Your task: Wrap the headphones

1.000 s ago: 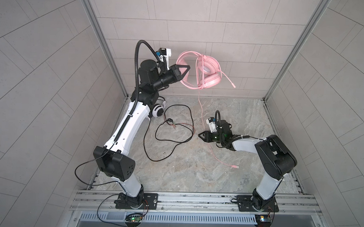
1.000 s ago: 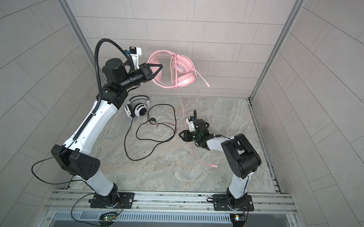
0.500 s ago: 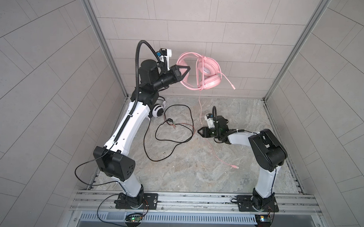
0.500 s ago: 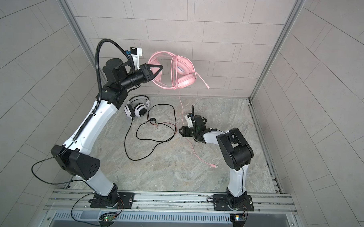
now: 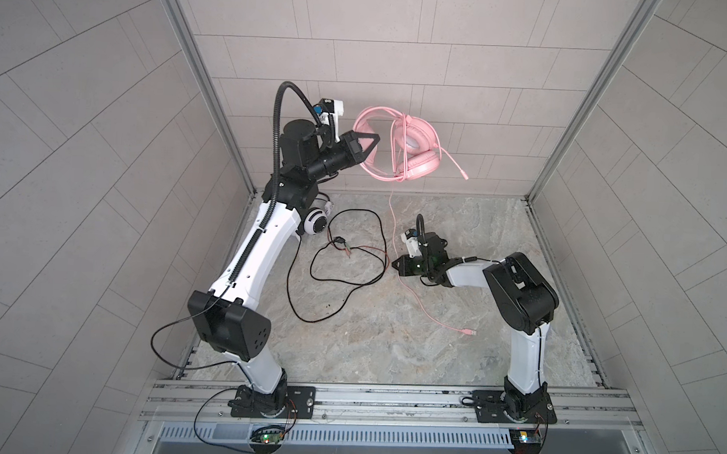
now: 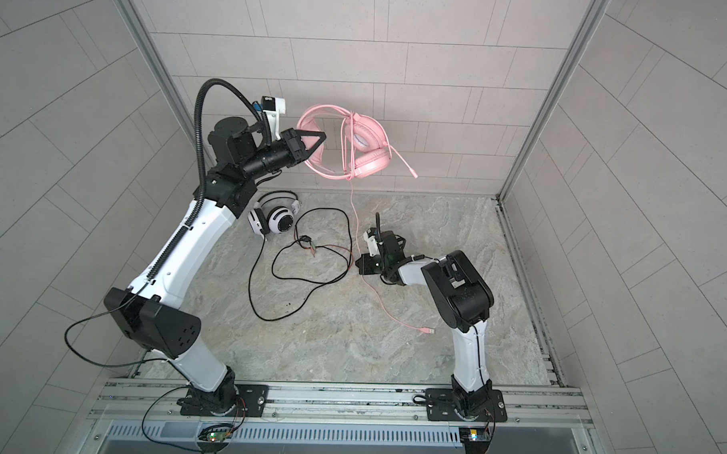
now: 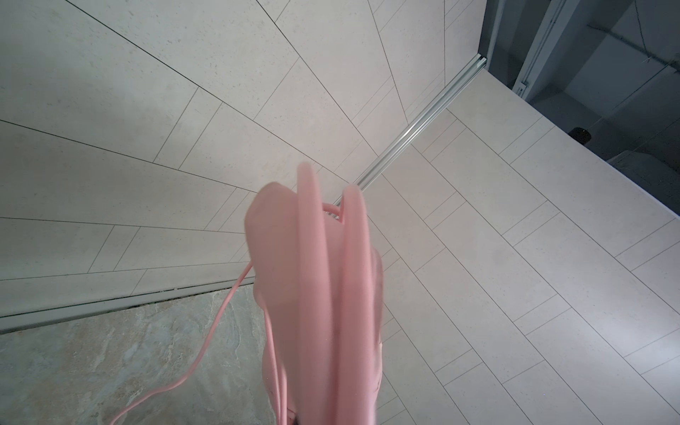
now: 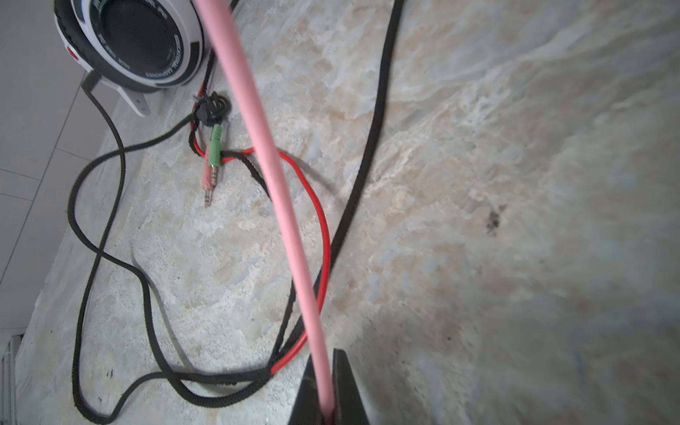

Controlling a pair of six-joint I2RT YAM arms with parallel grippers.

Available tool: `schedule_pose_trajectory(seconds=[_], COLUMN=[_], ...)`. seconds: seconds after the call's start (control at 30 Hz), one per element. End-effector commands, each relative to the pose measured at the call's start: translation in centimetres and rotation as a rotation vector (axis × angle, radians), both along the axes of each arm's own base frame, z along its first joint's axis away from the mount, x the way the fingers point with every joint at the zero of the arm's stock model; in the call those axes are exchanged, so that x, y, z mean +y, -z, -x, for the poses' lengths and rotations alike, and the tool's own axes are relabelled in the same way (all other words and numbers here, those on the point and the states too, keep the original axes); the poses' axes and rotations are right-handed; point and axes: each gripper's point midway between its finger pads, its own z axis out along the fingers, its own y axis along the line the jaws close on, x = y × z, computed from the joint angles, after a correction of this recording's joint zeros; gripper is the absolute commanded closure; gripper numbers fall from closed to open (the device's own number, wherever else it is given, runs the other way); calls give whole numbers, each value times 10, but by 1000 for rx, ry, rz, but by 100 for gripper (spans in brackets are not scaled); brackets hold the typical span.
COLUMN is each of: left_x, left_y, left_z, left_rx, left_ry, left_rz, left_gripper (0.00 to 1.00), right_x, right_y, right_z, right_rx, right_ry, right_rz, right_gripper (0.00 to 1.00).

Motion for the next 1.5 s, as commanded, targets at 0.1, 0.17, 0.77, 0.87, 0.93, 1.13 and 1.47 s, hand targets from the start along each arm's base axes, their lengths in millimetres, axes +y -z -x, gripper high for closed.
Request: schedule_pose_trajectory(seconds=[0.1, 0.17, 0.77, 0.87, 0.93, 1.13, 1.47], left_x=[18, 24, 52, 55, 56, 59, 71], left_y=[-39, -35, 31, 40, 45, 62, 100], left_z=[-8, -19, -102, -108, -111, -114, -103], left_rx=[-152, -153, -139, -129, -123, -95, -29], left_ry=[-90, -127, -351, -358, -365, -376, -402], left_rz=[32, 29, -143, -178, -192, -250, -399], left_gripper=[100, 100, 100, 100, 100, 100, 100], right_x=[5, 8, 20, 8, -2, -26, -79], right_y=[-25, -36, -167, -184, -193, -207, -261], right_z=[56, 81, 214, 220, 222, 220, 194], right_rx=[-11, -23, -232, -273, -288, -334, -455], right_ry=[-81, -125, -331, -309, -288, -223, -43], right_rz=[60, 106, 146, 147, 154, 201, 243], right_gripper=[98, 98, 100, 100, 100, 100, 100])
